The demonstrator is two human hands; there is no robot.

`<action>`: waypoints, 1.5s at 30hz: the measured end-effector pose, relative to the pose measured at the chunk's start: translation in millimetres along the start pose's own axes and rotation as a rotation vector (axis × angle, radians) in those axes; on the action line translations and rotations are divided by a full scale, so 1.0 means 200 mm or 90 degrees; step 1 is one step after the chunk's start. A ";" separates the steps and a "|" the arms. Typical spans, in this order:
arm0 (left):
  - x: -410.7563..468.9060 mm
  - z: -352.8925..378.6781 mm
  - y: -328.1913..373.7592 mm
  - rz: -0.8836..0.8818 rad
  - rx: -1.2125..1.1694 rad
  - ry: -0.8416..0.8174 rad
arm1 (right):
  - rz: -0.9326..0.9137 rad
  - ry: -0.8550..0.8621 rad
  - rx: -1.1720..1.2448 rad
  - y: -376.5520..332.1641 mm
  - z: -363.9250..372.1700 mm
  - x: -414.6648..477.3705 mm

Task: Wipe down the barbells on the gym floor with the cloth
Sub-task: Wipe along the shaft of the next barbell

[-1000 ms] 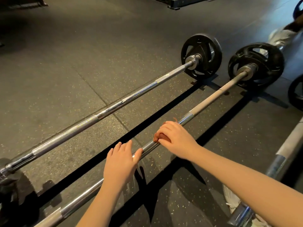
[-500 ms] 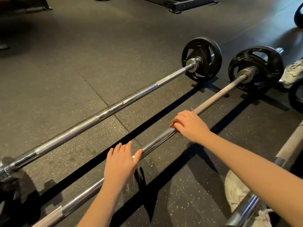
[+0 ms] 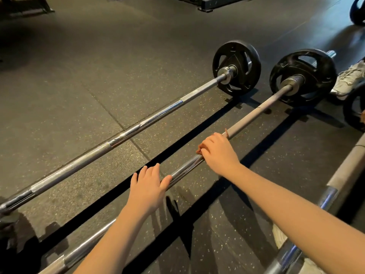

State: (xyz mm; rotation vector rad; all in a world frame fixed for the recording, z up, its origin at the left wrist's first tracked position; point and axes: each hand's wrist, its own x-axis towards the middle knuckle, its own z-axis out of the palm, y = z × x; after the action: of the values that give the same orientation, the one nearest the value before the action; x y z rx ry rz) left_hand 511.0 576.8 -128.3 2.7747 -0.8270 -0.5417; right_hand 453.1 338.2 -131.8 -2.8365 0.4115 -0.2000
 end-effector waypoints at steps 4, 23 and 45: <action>0.12 0.04 0.12 0.062 0.048 0.020 | -0.106 -0.071 0.081 0.03 -0.04 -0.05; 0.12 0.04 0.17 0.046 0.076 0.082 | -0.054 -0.040 0.013 0.06 -0.05 -0.03; 0.12 0.05 0.16 0.032 0.103 0.069 | -0.045 -0.058 -0.010 0.12 -0.06 0.01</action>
State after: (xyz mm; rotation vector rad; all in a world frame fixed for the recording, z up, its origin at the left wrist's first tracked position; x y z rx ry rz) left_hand 510.3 536.0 -135.1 2.8887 -0.9528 -0.3263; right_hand 446.5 312.2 -126.3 -2.8649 0.2961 -0.0816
